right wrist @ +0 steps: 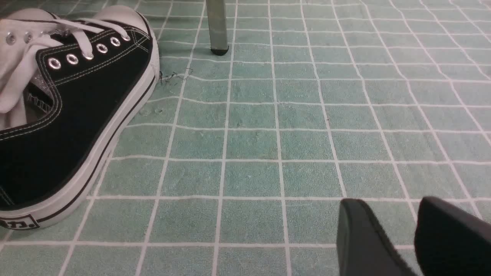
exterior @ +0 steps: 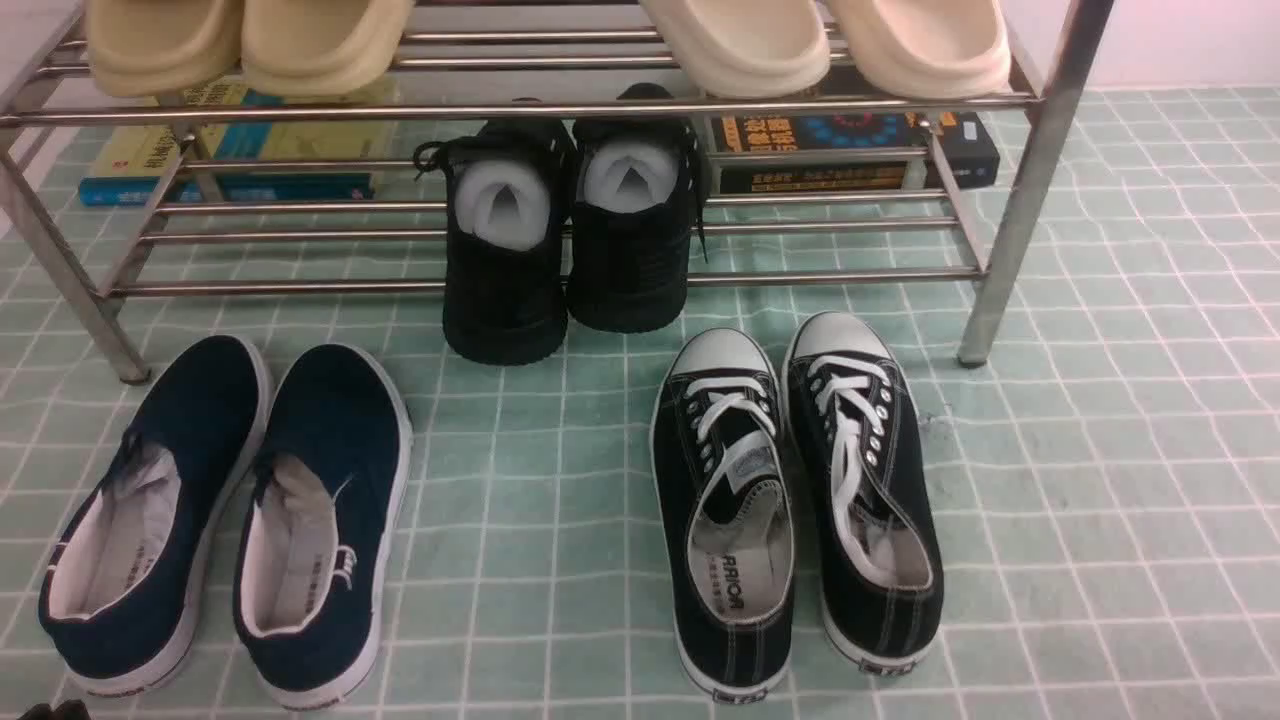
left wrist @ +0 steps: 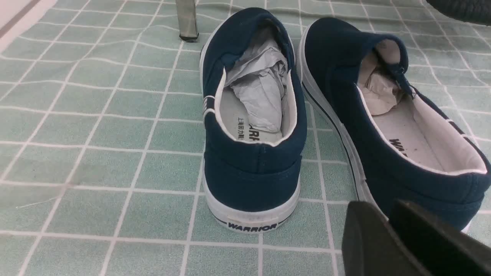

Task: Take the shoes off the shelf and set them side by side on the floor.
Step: 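Grasp a shoe standing on the lower shelf of the shoe rack with the left gripper, then set the held shoe down on the floor in front of the rack with the left gripper, then reach toward the shoe rack and grasp a shoe on it with the right gripper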

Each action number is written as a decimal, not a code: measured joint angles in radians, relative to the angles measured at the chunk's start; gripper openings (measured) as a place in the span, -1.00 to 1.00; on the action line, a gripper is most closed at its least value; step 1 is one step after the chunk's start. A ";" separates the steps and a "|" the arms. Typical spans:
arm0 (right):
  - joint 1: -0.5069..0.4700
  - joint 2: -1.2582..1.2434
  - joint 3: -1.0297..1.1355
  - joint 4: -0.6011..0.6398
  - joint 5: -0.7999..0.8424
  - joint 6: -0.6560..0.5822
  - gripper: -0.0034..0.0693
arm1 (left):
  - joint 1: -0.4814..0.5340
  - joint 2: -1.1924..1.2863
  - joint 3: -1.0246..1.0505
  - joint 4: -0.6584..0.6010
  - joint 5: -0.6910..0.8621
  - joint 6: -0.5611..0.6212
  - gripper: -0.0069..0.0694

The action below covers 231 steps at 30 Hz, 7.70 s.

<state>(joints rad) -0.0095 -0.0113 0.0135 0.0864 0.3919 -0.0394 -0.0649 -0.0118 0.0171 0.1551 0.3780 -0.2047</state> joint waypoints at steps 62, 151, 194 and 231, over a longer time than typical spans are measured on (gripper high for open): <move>0.000 0.000 0.000 0.000 0.000 0.000 -0.25 | -0.217 1.648 -1.372 -0.166 0.558 -0.172 -0.64; 0.000 0.000 0.000 0.000 0.000 0.000 -0.25 | -0.231 1.437 -0.860 0.014 0.253 -0.654 -0.76; 0.000 0.000 0.000 0.000 0.000 0.000 -0.25 | -0.210 1.520 -1.101 -0.236 0.475 0.296 0.53; 0.000 0.000 0.000 0.000 0.000 0.000 -0.25 | -0.214 1.629 -1.155 -0.178 0.530 0.182 -0.57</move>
<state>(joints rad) -0.0095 -0.0113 0.0135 0.0864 0.3919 -0.0394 -0.2784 1.6169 -1.1375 -0.0229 0.9076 -0.0227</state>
